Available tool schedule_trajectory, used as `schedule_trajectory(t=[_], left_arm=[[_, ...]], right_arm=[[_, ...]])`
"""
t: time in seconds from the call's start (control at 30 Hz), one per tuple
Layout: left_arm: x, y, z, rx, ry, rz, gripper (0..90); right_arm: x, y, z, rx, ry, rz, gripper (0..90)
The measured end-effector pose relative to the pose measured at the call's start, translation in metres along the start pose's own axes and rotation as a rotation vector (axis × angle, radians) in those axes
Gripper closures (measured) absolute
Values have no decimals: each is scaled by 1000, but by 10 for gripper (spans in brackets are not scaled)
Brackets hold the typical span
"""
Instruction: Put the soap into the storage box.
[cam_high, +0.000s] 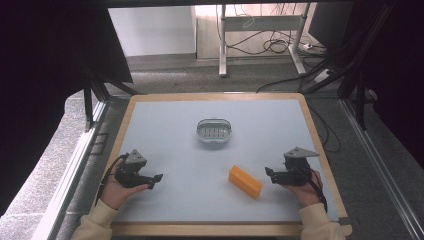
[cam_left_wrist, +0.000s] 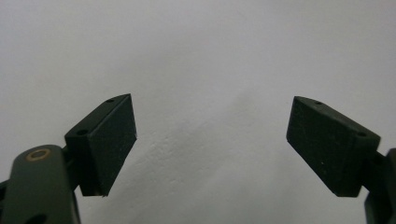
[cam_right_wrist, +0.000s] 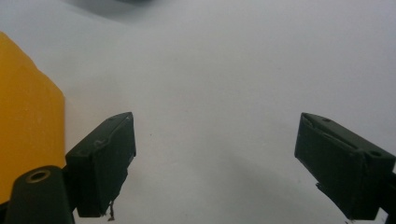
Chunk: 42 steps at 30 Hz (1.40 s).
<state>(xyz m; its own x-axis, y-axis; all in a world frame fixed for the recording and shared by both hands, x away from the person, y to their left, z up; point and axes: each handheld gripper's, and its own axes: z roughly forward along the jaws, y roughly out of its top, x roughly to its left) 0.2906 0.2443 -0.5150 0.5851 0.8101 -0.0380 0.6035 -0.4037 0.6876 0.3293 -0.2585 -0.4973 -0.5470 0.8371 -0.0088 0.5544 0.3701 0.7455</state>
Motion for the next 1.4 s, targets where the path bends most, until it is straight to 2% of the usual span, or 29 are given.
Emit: schedule_trajectory(t=[0.13, 0.33, 0.5, 0.73, 0.83, 1.0, 1.03, 1.1, 1.2, 1.4], left_arm=[[-2, -2, -4, -32, -16, 2, 182], [-10, -5, -2, -55, -6, 31, 190], [-16, -4, -6, -101, 8, 38, 217], [-16, -5, -1, -68, 3, 54, 207], [-16, -7, 1, -53, 19, 61, 202], [-17, -8, 2, -47, 19, 74, 193], [-18, -8, 0, -47, 35, 87, 194], [-18, -9, -3, -70, 42, 77, 202], [-18, -9, -4, -75, 38, 69, 198], [-17, -9, -2, -68, 37, 77, 198]], right_arm=[[-1, -1, 4, 12, 12, -8, 143], [2, -2, 7, 15, 6, -13, 159], [3, -3, 0, 8, 2, 1, 160], [-2, -3, 1, 11, -3, 5, 164], [-2, -2, 2, 17, 4, 1, 164], [-2, 0, -2, 6, 5, -5, 166], [-1, 1, -3, 8, 6, -7, 166], [0, 3, -4, 19, 2, -12, 159], [3, 7, -9, 44, -10, -5, 157], [6, 17, -17, 37, -5, -8, 176]])
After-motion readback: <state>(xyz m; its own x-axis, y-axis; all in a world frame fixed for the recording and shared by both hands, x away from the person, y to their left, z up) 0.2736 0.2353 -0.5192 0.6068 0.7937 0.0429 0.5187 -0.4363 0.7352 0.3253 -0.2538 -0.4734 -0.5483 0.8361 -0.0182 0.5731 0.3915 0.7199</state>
